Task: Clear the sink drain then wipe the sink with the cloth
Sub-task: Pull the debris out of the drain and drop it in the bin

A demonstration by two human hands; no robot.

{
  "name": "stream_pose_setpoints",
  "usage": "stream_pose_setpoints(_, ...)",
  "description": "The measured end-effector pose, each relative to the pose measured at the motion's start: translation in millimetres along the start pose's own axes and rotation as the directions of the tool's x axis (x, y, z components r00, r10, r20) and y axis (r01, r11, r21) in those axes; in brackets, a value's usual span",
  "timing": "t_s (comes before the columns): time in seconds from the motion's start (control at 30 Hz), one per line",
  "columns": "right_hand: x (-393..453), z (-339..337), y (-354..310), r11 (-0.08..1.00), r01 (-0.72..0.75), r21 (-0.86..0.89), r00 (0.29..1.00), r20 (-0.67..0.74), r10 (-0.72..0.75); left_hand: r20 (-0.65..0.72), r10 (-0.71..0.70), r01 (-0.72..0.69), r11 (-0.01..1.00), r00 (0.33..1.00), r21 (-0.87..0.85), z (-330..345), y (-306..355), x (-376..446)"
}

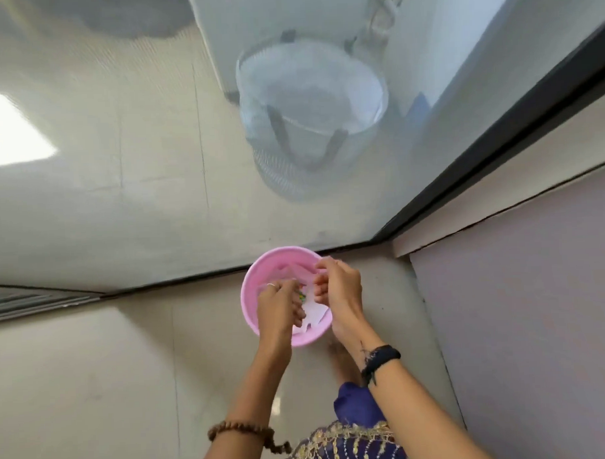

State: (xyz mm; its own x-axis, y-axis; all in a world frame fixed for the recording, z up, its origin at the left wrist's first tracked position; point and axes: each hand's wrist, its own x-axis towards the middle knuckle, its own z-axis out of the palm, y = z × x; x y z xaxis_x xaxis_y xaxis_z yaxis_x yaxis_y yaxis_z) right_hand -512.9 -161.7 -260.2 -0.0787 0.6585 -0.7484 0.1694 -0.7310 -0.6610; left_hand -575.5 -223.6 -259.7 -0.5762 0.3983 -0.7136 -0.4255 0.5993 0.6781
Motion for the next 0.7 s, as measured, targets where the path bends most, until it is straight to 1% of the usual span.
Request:
stream_pose_setpoints(0.1, -82, -24, -71, 0.97, 0.026, 0.244, 0.999, 0.032, -0.035, 0.048, 0.007, 0.002, 0.981, 0.999, -0.194, 8, 67, -81)
stream_pose_setpoints(0.17, -144, -52, -120, 0.907, 0.083, 0.412, 0.992, 0.05, -0.113, 0.135, 0.071, -0.028, 0.955, 0.988, -0.295, 16, 114, -146)
stream_pose_setpoints(0.2, -174, -68, -142, 0.874, 0.122, 0.47, 0.986, 0.044, -0.161, 0.187, 0.112, -0.043, 0.94, 0.976, -0.339, 21, 135, -182)
stream_pose_setpoints(0.27, -226, -100, -176, 0.824, 0.203, 0.529, 0.97, 0.009, -0.245, 0.245, 0.217, -0.106, 0.911, 0.945, -0.398, 35, 167, -249)
stream_pose_setpoints(0.37, -294, -159, -214, 0.765, 0.358, 0.535, 0.928, -0.112, -0.356, 0.231, 0.429, -0.304, 0.85, 0.874, -0.43, 65, 196, -345)
stream_pose_setpoints(0.4, -309, -175, -223, 0.745, 0.404, 0.531, 0.911, -0.159, -0.381, 0.223, 0.475, -0.343, 0.825, 0.851, -0.449, 76, 200, -368)
stream_pose_setpoints(0.43, -324, -198, -231, 0.712, 0.452, 0.537, 0.89, -0.218, -0.401, 0.237, 0.504, -0.359, 0.81, 0.83, -0.463, 91, 203, -392)
stream_pose_setpoints(0.5, -349, -248, -242, 0.632, 0.545, 0.551, 0.839, -0.353, -0.415, 0.307, 0.534, -0.342, 0.794, 0.787, -0.503, 125, 204, -439)
stream_pose_setpoints(0.57, -362, -293, -248, 0.581, 0.604, 0.545, 0.794, -0.476, -0.379, 0.397, 0.56, -0.333, 0.794, 0.727, -0.509, 153, 201, -475)
stream_pose_setpoints(0.6, -368, -318, -248, 0.566, 0.623, 0.54, 0.775, -0.528, -0.348, 0.456, 0.575, -0.347, 0.799, 0.679, -0.491, 170, 198, -492)
stream_pose_setpoints(0.7, -373, -389, -243, 0.577, 0.657, 0.485, 0.709, -0.657, -0.255, 0.658, 0.584, -0.413, 0.809, 0.475, -0.419, 227, 187, -524)
